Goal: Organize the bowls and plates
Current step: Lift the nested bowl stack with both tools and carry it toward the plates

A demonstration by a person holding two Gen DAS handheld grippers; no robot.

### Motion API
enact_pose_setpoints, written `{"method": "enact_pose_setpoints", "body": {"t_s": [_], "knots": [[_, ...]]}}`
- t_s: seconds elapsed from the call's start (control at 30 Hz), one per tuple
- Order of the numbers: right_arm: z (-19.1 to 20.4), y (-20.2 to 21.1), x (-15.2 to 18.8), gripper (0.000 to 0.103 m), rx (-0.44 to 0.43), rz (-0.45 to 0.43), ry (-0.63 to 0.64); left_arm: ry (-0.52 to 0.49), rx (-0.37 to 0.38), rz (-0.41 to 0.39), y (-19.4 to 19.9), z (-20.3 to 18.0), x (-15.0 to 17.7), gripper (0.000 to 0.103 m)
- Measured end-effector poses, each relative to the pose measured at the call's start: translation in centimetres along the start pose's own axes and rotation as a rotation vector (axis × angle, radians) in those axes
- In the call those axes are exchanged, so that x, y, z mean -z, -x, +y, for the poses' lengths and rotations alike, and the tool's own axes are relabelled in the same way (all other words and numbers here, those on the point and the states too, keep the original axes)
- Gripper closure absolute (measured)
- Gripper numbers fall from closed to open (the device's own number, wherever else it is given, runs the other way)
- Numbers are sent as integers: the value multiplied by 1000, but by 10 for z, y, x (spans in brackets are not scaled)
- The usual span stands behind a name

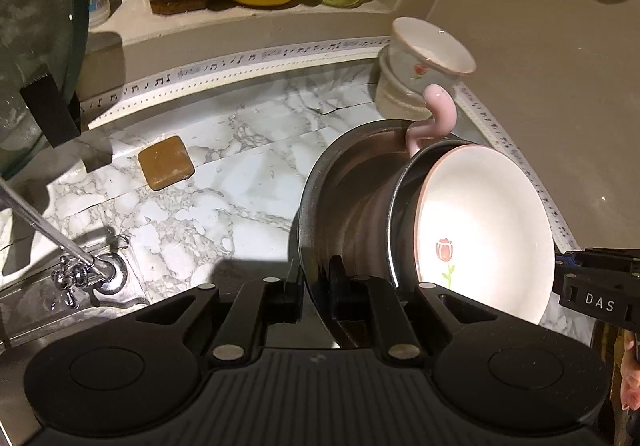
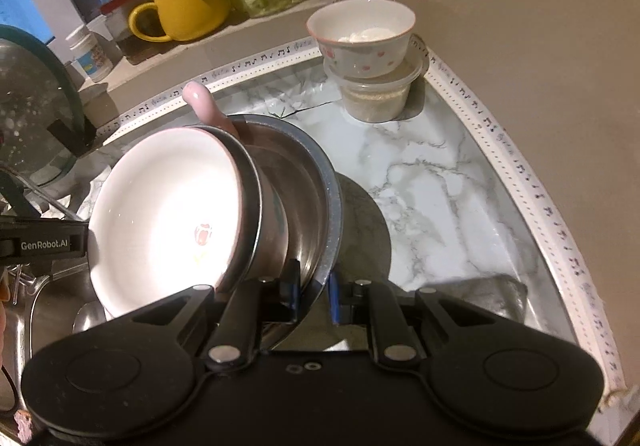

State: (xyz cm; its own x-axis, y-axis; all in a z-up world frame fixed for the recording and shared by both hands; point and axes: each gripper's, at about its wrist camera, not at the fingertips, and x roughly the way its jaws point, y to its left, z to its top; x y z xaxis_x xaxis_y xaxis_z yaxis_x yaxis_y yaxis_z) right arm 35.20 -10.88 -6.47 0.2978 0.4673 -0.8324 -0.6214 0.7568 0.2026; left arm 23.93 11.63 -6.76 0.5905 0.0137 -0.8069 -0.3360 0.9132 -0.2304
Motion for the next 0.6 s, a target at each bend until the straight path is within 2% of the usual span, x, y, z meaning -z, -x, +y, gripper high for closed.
{"method": "enact_pose_setpoints", "body": {"t_s": [0.6], "knots": [[0,77,60,88,39,-74,-11,-52,38,2,54,-37,60,92]]}}
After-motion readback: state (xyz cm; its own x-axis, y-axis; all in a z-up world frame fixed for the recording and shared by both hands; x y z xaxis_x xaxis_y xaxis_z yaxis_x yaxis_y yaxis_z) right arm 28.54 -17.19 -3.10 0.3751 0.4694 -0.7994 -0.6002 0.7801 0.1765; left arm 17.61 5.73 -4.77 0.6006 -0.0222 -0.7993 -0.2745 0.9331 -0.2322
